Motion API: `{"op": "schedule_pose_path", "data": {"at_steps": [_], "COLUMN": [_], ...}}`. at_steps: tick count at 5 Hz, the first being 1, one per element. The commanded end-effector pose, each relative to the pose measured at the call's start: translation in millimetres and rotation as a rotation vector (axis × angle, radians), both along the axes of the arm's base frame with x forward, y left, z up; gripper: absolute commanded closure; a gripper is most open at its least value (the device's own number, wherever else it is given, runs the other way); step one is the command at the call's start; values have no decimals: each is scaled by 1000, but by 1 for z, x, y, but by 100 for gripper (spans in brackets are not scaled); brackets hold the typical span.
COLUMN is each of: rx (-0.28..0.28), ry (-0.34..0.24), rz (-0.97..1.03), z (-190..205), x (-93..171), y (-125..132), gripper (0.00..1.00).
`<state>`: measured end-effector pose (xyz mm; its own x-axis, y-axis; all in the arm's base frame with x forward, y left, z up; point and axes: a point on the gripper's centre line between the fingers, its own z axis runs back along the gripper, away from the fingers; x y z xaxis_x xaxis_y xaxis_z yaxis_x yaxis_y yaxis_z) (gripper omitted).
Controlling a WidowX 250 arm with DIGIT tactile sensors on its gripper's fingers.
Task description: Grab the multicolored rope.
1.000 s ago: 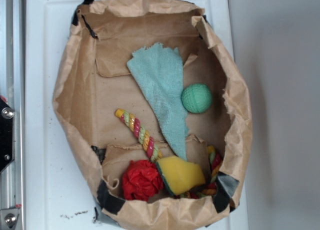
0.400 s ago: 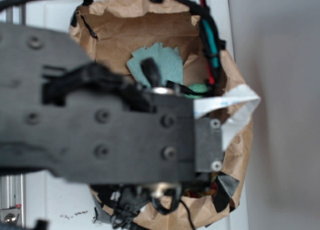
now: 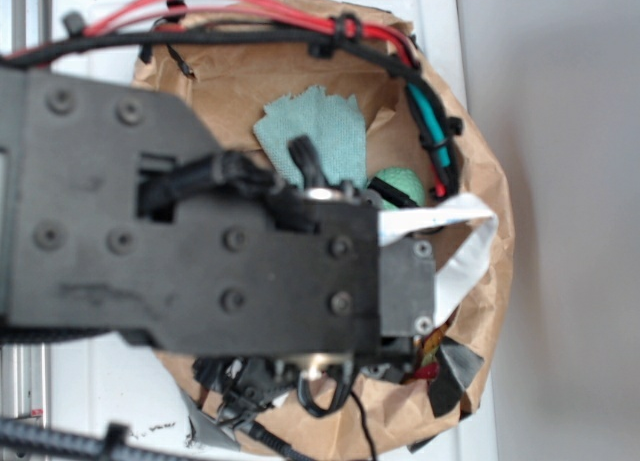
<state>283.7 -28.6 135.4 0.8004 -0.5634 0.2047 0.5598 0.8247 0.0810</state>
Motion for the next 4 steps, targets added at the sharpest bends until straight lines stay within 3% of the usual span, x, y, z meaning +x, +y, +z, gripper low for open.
{"op": "schedule_pose_path", "data": {"at_steps": [1,2,3,4], "rx": [-1,-20,-4,-11], "ry": [-36,-38,-45,-5], "rz": [-11,46,72,51], "z": [10,-1,-16,-27], "x": [-1,12,20,9], "y": [-12,16,33,51], "gripper": [0,0,0,0]}}
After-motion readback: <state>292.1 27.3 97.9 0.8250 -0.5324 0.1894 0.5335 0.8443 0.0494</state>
